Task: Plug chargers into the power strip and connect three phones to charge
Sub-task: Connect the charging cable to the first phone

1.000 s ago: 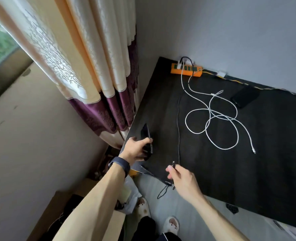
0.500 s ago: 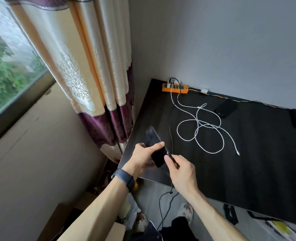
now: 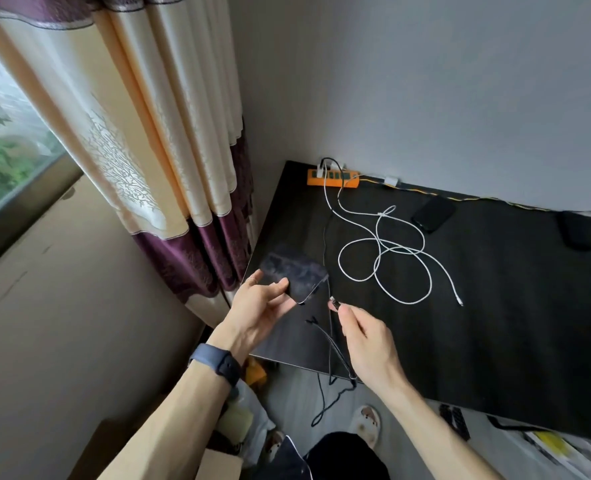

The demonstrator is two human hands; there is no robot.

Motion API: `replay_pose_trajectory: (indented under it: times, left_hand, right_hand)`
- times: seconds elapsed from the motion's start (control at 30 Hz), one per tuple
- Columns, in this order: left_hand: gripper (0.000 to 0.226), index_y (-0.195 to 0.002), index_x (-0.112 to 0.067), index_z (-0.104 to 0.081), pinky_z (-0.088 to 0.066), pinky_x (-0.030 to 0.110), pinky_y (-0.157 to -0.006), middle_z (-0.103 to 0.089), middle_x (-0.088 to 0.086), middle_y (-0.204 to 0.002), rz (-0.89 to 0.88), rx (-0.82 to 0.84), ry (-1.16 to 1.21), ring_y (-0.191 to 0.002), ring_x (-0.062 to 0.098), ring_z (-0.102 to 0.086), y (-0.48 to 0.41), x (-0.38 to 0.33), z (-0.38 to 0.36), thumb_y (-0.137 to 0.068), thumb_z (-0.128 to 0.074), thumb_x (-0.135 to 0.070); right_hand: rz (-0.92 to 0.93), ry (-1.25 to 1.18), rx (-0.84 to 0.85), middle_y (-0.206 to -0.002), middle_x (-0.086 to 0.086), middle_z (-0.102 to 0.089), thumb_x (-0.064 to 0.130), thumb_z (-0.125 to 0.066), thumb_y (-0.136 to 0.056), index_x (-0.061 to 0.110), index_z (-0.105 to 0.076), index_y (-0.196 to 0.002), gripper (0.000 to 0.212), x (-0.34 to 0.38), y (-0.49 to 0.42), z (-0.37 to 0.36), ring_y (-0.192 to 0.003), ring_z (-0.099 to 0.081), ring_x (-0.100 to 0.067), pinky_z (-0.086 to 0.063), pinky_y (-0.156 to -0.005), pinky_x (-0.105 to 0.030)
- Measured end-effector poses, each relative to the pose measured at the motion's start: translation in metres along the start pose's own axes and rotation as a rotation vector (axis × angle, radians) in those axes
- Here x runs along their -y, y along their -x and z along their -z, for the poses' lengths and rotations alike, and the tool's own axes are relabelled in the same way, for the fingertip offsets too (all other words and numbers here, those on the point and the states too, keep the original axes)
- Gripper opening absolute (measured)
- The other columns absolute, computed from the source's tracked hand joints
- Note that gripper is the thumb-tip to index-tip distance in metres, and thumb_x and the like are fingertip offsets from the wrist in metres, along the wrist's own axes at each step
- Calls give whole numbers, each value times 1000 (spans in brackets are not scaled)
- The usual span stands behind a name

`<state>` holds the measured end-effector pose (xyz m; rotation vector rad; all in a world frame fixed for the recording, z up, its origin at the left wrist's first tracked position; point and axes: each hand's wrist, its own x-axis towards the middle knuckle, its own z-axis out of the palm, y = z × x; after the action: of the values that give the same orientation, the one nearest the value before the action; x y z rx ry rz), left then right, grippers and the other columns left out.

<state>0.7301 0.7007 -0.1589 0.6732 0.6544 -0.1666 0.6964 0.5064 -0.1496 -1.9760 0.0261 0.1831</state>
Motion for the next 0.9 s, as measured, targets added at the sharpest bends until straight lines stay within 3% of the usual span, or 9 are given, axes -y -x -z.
replay_pose_trajectory:
  times: [0.07, 0.17, 0.43, 0.8, 0.9]
  left_hand:
    - [76, -154, -9, -22, -62, 44, -66, -71, 17, -109, 5, 14, 20, -91, 31, -75, -1, -2, -2, -90, -50, 18]
    - [75, -154, -8, -22, -62, 41, -65, -72, 18, -111, 9, 34, 39, -90, 31, -75, -4, -2, -6, -90, -50, 18]
    - [71, -151, -10, -23, -61, 38, -59, -76, 17, -100, 59, 48, 38, -85, 30, -76, -4, 4, -8, -91, -50, 17]
    - [68, -152, -8, -25, -62, 40, -63, -64, 23, -128, 90, 110, -15, -95, 35, -73, -1, 3, -15, -92, -48, 16]
    - [70, -152, -13, -26, -61, 40, -64, -67, 20, -125, 84, 120, -28, -95, 35, -73, -3, 3, -12, -92, -49, 15]
  right_hand:
    - [37, -9, -31, -65, 24, -62, 25, -53, -102, 32, -73, -97, 22, 1, 6, 2, -65, -57, 1, -41, -61, -9]
    - [74, -28, -89, -73, 19, -68, 25, -60, -98, 40, -68, -94, 19, 2, 12, 2, -70, -64, -1, -45, -63, -9]
    - [109, -71, -166, -77, 15, -73, 27, -67, -93, 32, -72, -96, 8, 1, 15, -8, -77, -69, -2, -46, -67, -6]
    - [128, -120, -212, -73, 11, -73, 27, -71, -91, 31, -72, -88, 5, 4, 9, -11, -72, -70, -7, -50, -66, -12]
    - [142, -112, -218, -72, 10, -73, 25, -71, -91, 30, -71, -87, 6, 5, 9, -10, -72, -70, -8, -52, -66, -17]
